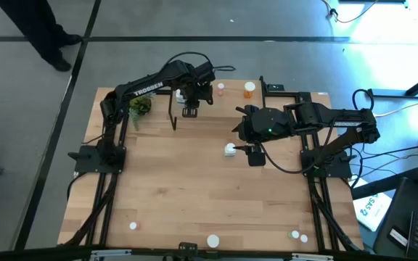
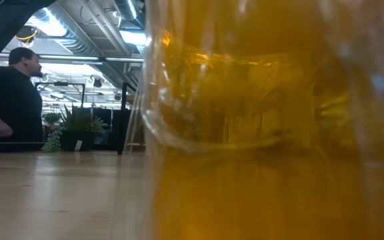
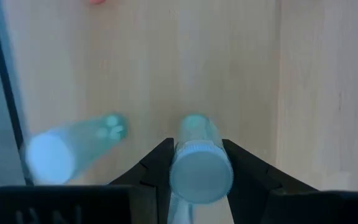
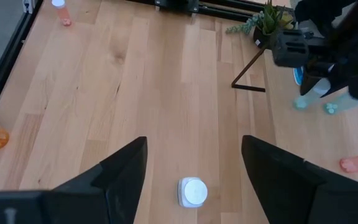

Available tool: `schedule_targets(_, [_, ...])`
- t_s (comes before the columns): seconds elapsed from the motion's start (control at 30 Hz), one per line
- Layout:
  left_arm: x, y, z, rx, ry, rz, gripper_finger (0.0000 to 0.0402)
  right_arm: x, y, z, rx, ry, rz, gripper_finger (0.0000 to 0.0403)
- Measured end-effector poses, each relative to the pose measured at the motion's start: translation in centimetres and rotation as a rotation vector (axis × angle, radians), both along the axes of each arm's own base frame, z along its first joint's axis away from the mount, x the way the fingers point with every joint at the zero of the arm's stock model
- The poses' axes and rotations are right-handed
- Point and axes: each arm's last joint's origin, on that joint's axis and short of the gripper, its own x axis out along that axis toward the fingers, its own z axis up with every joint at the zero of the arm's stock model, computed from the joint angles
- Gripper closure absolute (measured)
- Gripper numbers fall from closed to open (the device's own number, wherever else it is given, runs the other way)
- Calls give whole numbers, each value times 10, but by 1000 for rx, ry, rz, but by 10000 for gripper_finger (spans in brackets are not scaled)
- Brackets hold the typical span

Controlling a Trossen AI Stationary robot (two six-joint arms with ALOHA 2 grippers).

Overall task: Pick and place medicine bottles onto shelf by color
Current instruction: Put the top blue pill bottle on the shelf aligned with the other blue pill bottle

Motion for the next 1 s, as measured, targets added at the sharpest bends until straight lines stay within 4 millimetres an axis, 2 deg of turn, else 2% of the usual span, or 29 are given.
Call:
schedule_targets(0.67, [4,2,-3,6,-10,-7,288,0,0,0,0,-1,0,139])
schedule_targets(1.0, [4,3,-5,5,-7,11,214,0,0,0,0,-1,0,139])
